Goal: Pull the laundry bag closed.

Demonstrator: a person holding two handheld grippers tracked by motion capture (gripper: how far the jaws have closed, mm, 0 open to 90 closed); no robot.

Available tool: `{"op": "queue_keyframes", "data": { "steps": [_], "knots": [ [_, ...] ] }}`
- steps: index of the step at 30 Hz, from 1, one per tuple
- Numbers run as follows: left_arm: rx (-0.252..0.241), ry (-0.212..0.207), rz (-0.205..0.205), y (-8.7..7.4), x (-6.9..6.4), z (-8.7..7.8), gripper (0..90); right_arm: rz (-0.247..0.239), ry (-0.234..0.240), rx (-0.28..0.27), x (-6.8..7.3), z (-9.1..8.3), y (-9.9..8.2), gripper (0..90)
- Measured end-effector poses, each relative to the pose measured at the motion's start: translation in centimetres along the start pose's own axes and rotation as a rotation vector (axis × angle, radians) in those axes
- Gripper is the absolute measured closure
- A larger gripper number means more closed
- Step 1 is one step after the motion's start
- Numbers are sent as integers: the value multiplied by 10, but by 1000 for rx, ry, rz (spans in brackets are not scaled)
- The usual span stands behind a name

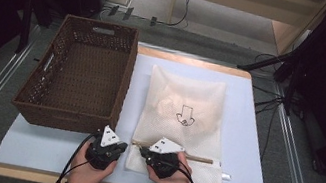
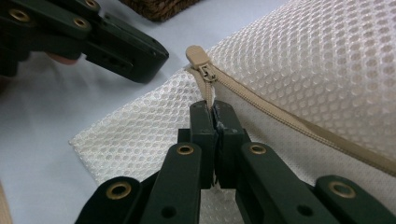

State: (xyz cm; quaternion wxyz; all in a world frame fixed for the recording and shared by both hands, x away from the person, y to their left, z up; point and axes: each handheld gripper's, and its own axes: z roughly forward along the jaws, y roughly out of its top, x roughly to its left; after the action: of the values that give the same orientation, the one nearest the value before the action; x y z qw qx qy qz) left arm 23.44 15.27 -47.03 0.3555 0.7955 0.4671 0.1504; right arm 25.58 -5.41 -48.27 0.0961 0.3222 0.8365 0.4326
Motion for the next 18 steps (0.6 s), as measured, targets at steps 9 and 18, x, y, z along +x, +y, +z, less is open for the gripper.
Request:
{"op": "queue_keyframes", "data": {
  "steps": [9,18],
  "knots": [
    [-16,35,13,8,-9,9,899,34,50,-114,-3,-23,2,891],
    [-73,49,38,24,-21,6,899,52,71,-121,-7,-27,-1,891]
  ]
}}
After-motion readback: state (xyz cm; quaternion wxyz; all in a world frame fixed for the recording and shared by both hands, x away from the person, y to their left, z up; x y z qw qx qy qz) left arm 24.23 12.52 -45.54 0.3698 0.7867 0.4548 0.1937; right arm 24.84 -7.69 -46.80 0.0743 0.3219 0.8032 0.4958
